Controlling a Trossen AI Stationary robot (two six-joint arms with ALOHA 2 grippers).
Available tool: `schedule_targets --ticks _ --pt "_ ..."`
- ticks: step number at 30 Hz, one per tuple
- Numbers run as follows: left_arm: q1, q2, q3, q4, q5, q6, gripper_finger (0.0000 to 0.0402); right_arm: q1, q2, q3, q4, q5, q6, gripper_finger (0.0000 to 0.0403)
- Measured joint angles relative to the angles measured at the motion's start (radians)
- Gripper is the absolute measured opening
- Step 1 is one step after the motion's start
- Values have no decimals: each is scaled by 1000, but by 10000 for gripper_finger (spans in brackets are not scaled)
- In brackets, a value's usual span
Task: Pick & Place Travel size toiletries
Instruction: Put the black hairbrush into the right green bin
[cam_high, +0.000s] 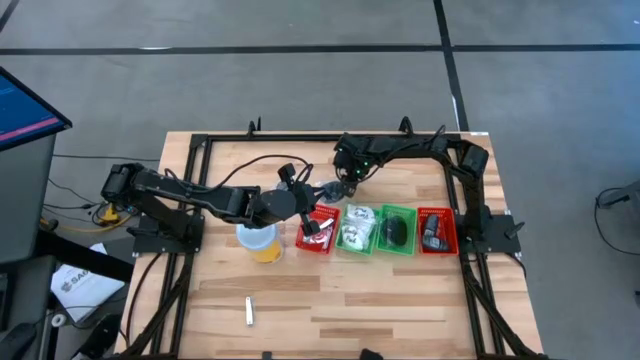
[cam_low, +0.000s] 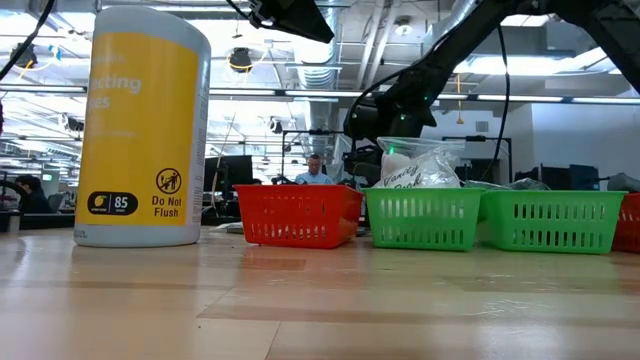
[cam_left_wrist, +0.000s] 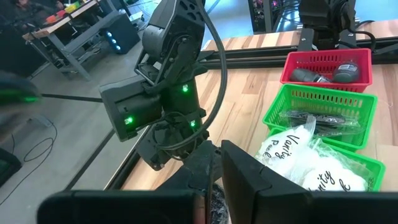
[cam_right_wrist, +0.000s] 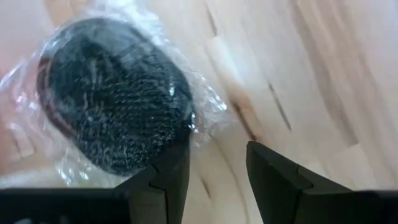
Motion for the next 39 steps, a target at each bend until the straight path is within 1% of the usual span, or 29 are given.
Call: schedule_targets --ticks 7,12,18,23,28,36,39 --pt "0 0 0 0 0 0 25 20 0 0 23 0 43 139" --pt "0 0 0 0 0 0 25 48 5 2 92 -4 44 135" --pt "0 0 0 0 0 0 25 78 5 2 114 -2 44 123" --pt "0 0 0 0 0 0 25 74 6 2 121 48 54 118" --pt "0 0 0 0 0 0 25 65 6 21 117 52 78 144" --pt "0 0 0 0 0 0 25 79 6 23 90 52 107 222" --pt "0 0 0 0 0 0 25 79 6 23 84 52 127 243"
